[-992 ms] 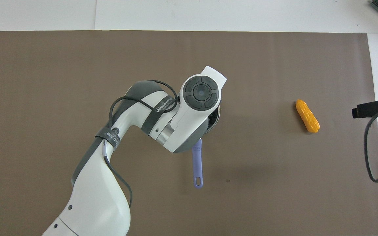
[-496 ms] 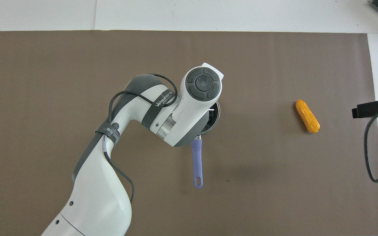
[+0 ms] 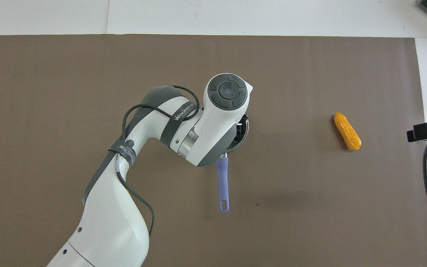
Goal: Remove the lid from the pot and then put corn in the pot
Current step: 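Hold the lid with the left gripper while the right gripper grasps the corn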
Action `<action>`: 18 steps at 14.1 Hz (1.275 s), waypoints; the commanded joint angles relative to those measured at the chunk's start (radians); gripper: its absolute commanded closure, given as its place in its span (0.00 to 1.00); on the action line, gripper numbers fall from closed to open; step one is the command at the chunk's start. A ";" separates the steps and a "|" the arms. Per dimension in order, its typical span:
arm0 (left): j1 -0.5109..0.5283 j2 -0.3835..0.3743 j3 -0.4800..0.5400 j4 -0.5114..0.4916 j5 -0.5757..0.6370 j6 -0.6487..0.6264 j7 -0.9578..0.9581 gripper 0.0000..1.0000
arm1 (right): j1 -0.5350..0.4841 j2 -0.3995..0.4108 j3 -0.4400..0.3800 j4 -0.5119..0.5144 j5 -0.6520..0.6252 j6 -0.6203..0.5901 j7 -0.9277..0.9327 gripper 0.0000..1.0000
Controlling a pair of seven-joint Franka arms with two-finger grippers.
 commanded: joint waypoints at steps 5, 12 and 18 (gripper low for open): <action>0.000 0.007 0.015 0.027 -0.033 -0.034 -0.011 0.00 | -0.006 -0.001 0.001 -0.178 -0.013 0.222 -0.026 0.00; 0.000 0.005 0.015 0.030 -0.033 -0.035 -0.018 0.18 | -0.019 0.209 0.001 -0.207 -0.010 0.431 -0.178 0.00; 0.000 0.002 0.013 0.041 -0.032 -0.044 -0.018 0.18 | -0.039 0.226 0.001 -0.402 -0.010 0.656 -0.371 0.00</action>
